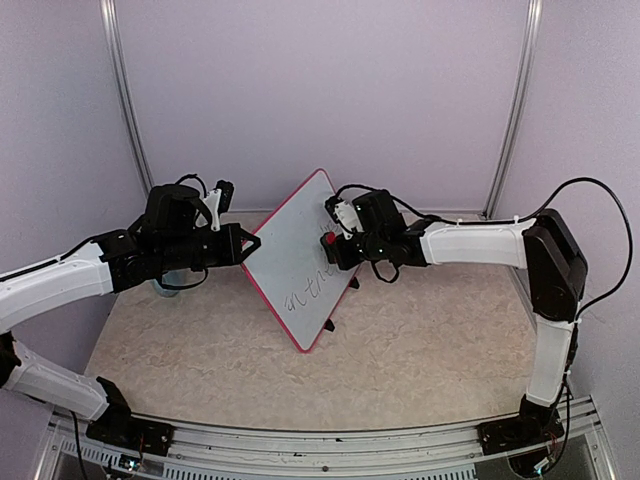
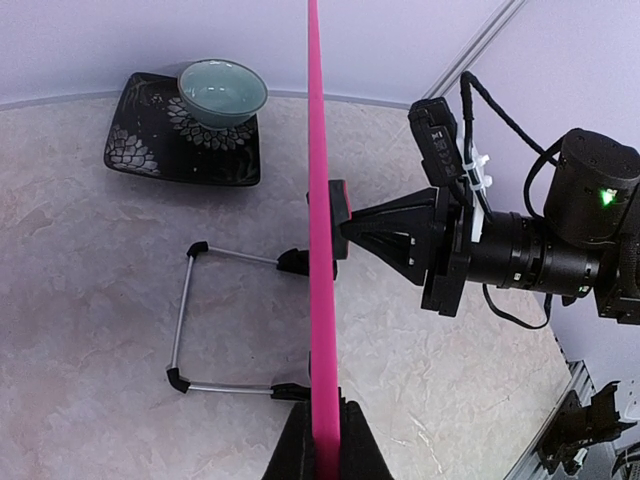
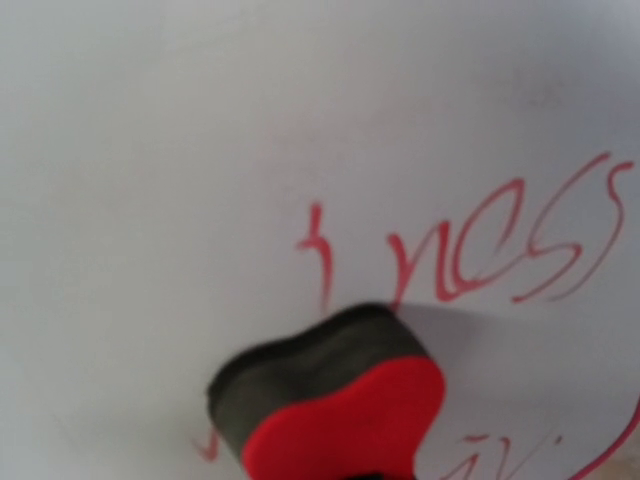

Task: Erase the whiteboard
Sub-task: Erase the whiteboard at the center of the board.

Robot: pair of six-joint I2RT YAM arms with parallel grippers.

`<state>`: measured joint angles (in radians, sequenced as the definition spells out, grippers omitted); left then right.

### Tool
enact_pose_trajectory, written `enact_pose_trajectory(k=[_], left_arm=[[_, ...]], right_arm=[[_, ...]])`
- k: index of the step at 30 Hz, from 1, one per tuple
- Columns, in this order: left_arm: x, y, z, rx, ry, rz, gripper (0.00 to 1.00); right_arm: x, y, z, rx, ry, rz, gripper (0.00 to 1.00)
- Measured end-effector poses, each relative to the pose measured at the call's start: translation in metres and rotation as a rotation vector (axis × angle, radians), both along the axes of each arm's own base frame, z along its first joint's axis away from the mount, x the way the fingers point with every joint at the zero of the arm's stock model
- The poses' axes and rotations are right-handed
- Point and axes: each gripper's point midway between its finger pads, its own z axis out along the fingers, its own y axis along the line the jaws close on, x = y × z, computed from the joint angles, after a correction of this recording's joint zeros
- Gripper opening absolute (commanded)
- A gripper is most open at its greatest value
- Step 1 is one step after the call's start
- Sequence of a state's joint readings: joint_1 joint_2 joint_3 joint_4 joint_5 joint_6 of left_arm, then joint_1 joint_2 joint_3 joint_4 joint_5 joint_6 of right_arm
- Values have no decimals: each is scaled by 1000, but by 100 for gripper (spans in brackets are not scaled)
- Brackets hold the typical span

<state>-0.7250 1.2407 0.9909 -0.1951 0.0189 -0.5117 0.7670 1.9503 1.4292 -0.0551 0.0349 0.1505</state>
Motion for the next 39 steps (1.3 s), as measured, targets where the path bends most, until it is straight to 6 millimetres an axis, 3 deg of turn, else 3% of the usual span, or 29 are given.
enact_pose_trajectory(k=[11,17,23,26,28,35,39], left_arm=[[-4,-1,1,2,-2,-18,0],[-9,-5,2,3,-7,-49,0],[-9,-5,2,4,-8,-51,0],[-9,-4,3,5,-8,-51,0],[-9,-4,2,6,-7,-51,0],[-10,-4,3,6,-7,-54,0],[-10,-4,3,5,-7,-54,0]], right_arm=[[-8,-6,0,-2,6,4,0],[-34,-33,-2,-41,35,0,0],[-47,-68,31,-58,-7,-42,0],[-53,-84,33,-83,-13,-64,0],[-59,-94,21,-116,9,-73,0],[-88,-121,-54,-272,171,-60,0],[-95,-119,-85,-310,243,-31,13]])
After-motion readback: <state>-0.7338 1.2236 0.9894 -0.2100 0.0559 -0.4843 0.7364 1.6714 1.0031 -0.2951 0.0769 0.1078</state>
